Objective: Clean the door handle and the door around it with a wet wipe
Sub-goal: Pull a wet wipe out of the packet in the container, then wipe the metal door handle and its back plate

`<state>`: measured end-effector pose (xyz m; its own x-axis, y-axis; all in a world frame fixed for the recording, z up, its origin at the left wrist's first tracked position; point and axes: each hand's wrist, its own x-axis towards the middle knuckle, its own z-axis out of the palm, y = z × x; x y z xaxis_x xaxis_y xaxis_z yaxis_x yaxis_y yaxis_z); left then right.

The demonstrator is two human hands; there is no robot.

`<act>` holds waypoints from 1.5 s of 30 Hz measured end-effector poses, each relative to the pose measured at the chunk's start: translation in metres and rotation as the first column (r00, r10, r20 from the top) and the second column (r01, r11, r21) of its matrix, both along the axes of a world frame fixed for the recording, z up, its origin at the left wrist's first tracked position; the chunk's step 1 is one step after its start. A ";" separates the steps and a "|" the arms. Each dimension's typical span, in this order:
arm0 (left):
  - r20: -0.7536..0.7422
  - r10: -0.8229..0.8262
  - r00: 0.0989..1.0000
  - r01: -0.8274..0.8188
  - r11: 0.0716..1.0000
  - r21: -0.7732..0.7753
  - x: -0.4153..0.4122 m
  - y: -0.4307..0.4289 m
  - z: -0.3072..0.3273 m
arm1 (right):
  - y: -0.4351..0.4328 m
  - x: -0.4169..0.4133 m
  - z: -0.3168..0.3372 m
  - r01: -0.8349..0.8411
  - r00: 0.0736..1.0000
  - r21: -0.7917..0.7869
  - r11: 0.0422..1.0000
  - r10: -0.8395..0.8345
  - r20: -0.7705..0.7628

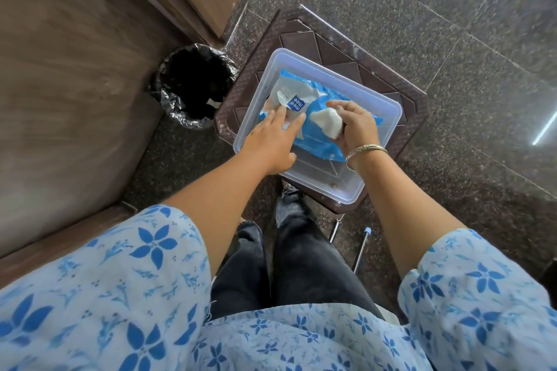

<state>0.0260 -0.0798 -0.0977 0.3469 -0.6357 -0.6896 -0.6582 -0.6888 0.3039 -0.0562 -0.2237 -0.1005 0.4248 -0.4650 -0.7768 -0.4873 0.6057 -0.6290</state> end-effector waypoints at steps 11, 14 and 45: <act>-0.382 0.449 0.808 -0.553 0.802 -0.227 -0.003 -0.011 0.029 | -0.002 -0.001 0.029 -0.090 0.989 0.293 0.952 0.051 0.139; -0.643 0.577 0.503 -0.819 0.557 -0.141 -0.005 -0.011 0.047 | 0.005 -0.001 0.042 -0.164 0.952 0.377 0.911 0.046 0.303; -0.830 0.511 0.222 -0.769 -0.432 -0.472 -0.001 0.312 0.264 | 0.295 0.075 0.266 -0.579 0.373 -0.584 0.569 0.822 0.431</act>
<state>0.0255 0.2323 0.1665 0.9793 -0.0609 -0.1930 0.2011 0.1869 0.9616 0.0188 0.0714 0.1654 0.9908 0.1089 -0.0797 -0.0762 -0.0362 -0.9964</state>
